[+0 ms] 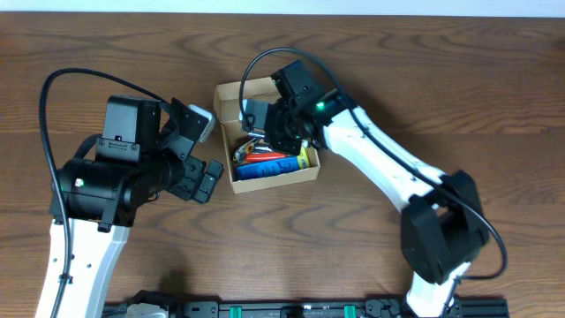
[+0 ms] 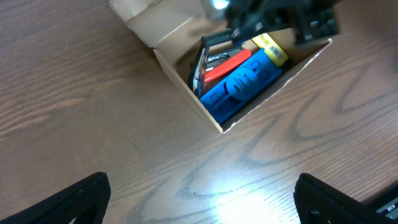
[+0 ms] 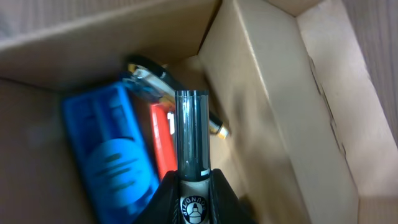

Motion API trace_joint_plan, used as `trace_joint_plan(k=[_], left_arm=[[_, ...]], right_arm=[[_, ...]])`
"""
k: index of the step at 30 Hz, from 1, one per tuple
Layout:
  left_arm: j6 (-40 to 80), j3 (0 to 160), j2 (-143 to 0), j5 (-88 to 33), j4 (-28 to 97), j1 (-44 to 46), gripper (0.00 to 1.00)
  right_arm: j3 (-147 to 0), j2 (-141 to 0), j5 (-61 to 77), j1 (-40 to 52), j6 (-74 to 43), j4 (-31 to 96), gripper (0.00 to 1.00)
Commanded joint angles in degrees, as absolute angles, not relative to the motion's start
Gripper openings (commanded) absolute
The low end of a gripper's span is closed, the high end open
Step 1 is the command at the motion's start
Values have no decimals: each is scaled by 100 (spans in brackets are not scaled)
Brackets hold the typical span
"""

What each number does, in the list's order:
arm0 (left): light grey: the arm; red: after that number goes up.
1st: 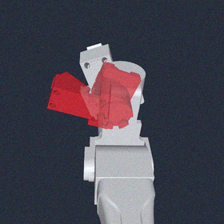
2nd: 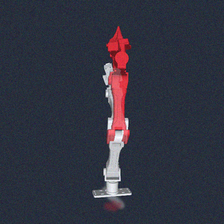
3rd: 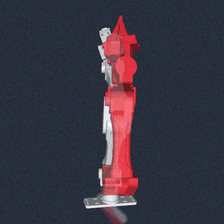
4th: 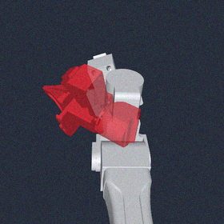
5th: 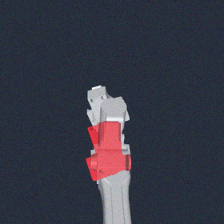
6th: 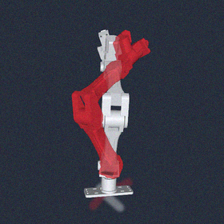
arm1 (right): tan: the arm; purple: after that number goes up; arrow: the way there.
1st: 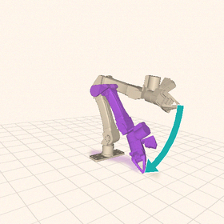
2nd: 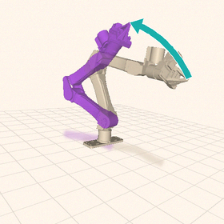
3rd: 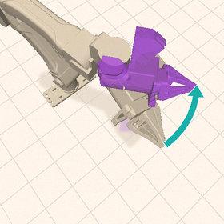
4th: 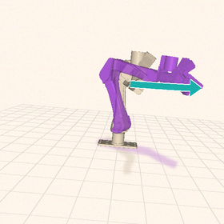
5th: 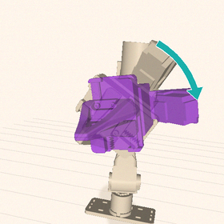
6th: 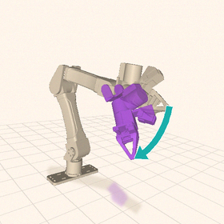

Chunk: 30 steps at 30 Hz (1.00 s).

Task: Pack container
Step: 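Carry the silver marker into the box and release it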

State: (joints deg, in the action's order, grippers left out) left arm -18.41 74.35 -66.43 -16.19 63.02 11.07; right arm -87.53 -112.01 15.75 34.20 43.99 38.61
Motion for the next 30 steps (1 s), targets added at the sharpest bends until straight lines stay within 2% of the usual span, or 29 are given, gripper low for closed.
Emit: trace_joint_plan(k=[1,8,23,26,27,30], left_arm=[[-1911,7511,-6663,-1653,6326,1087,95],[-1911,7511,-6663,-1653,6326,1087,95],[-1911,7511,-6663,-1653,6326,1087,95],[-1911,7511,-6663,-1653,6324,1087,95],[-1911,7511,-6663,-1653,6326,1087,95],[-1911,7511,-6663,-1653,6326,1087,95]], right_arm=[[-8764,-11493,1588,3461,5321,3570,1],[-8764,-11642,1592,3461,6066,3242,1],[-8764,-11660,2034,3726,6093,3234,1],[-8764,-11660,2034,3726,6066,3234,30],[-8764,-11660,2032,3726,6012,3232,35],[-8770,-11646,1931,3734,5824,3223,40]])
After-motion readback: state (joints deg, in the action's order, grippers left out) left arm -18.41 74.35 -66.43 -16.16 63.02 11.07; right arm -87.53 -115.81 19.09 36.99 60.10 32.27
